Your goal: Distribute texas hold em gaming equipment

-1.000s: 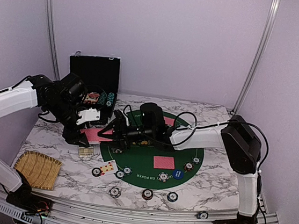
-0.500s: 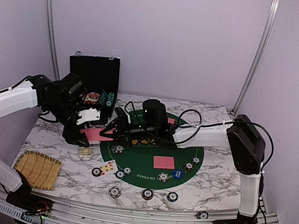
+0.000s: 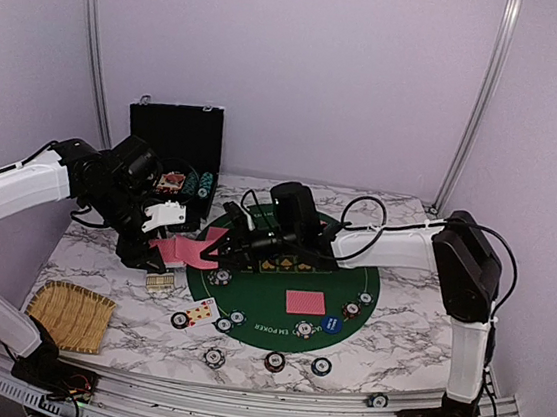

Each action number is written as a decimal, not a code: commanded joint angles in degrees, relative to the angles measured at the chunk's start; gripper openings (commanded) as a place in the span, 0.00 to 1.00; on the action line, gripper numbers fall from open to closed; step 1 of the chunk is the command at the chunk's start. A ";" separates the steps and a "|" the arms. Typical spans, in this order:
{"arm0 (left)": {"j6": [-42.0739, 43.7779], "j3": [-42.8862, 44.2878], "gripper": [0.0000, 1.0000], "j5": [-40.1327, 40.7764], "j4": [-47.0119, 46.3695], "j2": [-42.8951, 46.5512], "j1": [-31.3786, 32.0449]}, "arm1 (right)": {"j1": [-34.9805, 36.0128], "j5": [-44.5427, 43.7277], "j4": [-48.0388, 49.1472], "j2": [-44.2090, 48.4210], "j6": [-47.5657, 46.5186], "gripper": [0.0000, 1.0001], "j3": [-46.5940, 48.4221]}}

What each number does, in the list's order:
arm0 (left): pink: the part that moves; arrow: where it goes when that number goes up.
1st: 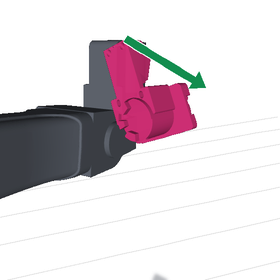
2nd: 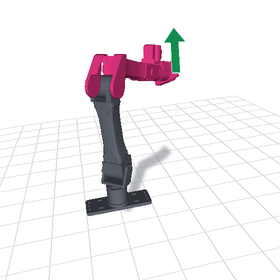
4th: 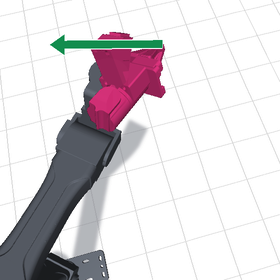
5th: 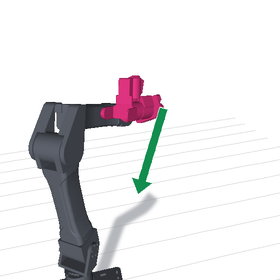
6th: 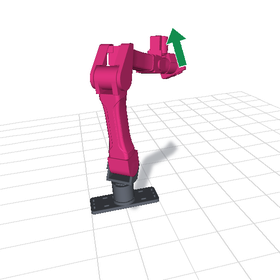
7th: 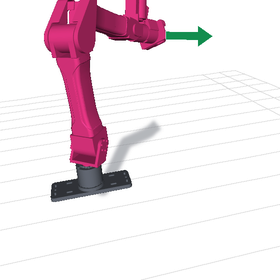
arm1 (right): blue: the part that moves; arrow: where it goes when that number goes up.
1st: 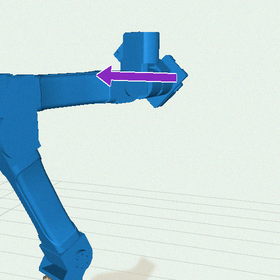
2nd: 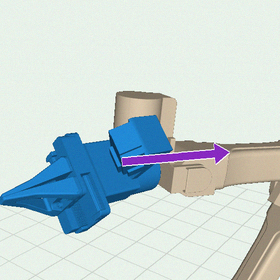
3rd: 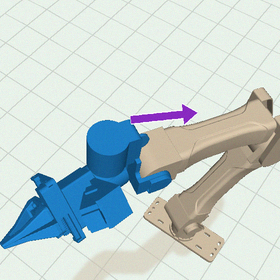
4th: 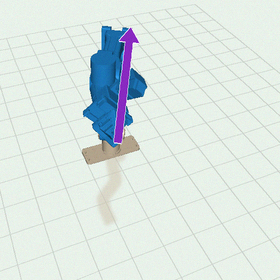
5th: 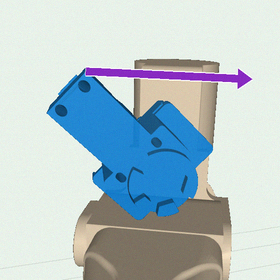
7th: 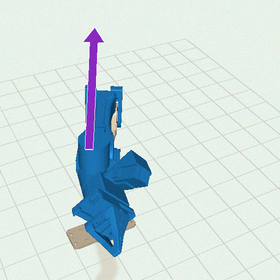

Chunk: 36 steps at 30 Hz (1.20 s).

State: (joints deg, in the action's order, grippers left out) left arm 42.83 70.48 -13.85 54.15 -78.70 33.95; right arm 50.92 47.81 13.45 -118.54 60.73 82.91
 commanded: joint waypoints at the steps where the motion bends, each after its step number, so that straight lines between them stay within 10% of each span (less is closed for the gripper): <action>1: 0.02 -0.02 0.00 -0.31 -0.47 1.35 -0.12 | -0.91 1.14 -1.74 2.85 -1.55 0.01 1.59; 14: 0.06 -0.18 0.00 -0.16 0.58 1.79 -0.12 | -11.22 2.57 -5.72 -1.53 -6.33 0.00 5.64; 36: -0.29 0.29 0.00 -2.66 0.79 0.52 -0.12 | -14.72 -9.79 -14.27 -35.92 -10.94 0.04 43.04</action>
State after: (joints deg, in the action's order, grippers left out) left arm 42.83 70.48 -14.61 54.28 -78.70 33.95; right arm 36.56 41.30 -0.82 -152.22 49.43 120.70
